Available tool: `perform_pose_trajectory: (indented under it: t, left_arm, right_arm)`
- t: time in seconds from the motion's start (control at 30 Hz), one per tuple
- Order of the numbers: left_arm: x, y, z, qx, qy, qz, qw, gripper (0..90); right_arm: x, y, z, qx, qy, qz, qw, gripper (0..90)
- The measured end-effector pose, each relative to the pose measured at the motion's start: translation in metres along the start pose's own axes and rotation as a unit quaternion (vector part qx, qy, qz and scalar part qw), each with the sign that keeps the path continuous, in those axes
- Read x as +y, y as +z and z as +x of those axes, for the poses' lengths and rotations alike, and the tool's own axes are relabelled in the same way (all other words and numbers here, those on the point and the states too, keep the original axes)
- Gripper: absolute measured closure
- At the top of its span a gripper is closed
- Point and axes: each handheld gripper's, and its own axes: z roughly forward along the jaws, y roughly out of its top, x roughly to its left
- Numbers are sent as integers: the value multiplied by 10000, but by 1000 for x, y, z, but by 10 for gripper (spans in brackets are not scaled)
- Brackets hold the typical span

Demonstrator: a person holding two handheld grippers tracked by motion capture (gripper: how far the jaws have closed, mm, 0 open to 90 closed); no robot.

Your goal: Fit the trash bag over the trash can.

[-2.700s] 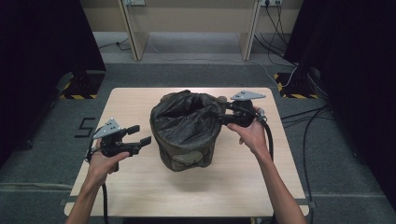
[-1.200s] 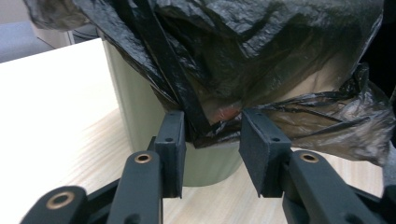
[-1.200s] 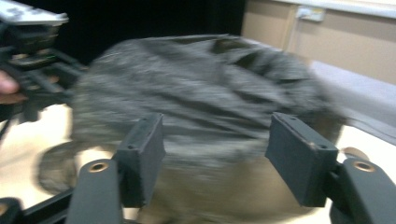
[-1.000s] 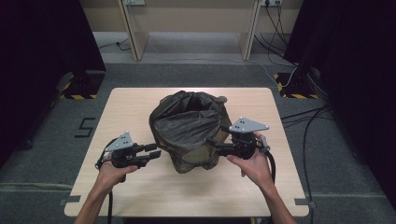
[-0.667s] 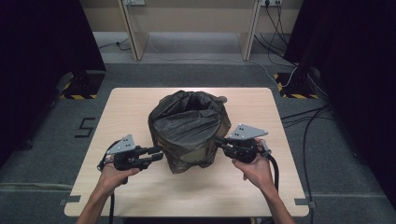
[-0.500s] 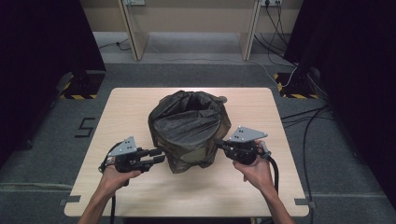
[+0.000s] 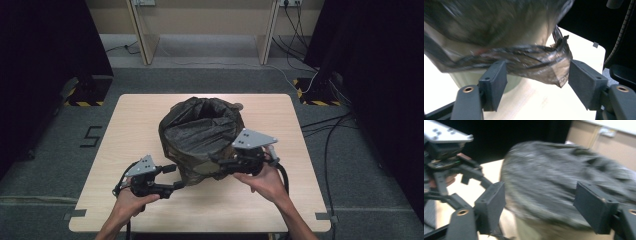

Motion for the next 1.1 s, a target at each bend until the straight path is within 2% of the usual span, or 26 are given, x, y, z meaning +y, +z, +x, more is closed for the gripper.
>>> perform_pose_trajectory:
  t: [0.07,0.2,0.27,0.37,0.5,0.63,0.77,0.83,0.87,0.9,0.93,0.97,1.03,1.1]
  left_arm:
    - [-2,1,0,-19,19,19,10000,306]
    - [-2,0,2,-12,25,0,10000,317]
    - [-2,0,3,-5,29,-4,10000,323]
    - [-2,-1,5,6,45,-33,10000,331]
    - [-2,-6,7,46,10,-85,10000,336]
    - [-1,-13,10,120,-15,-156,9998,336]
    - [-1,-19,14,192,-108,-243,9995,331]
    - [-1,-19,16,225,-126,-250,9994,324]
    - [-1,-19,16,225,-126,-250,9994,323]
    - [-2,-18,18,245,-154,-252,9993,321]
    - [-2,-18,18,245,-154,-252,9993,321]
    - [-4,-15,21,292,-187,-225,9991,322]
    - [-5,-13,25,349,-218,-196,9990,322]
    - [-7,-12,30,423,-268,-204,9985,322]
  right_arm:
    - [-1,15,8,204,-119,185,9995,240]
    - [-3,25,7,399,-245,388,9982,459]
    - [-3,26,6,352,-349,375,9981,557]
    - [-2,23,2,610,-265,191,9976,714]
    - [0,13,5,563,-447,90,9974,865]
    - [-4,-1,11,643,-525,-70,9965,900]
    - [-26,-8,23,731,-533,115,9958,900]
    - [-42,-4,27,726,-499,346,9955,900]
    - [-42,-4,27,726,-499,346,9955,900]
    - [-59,3,27,731,-415,512,9951,900]
    - [-59,3,27,731,-415,512,9951,900]
    - [-74,11,24,713,-287,649,9949,900]
    - [-88,19,20,690,-183,803,9942,900]
    - [-99,25,15,733,-115,838,9937,900]
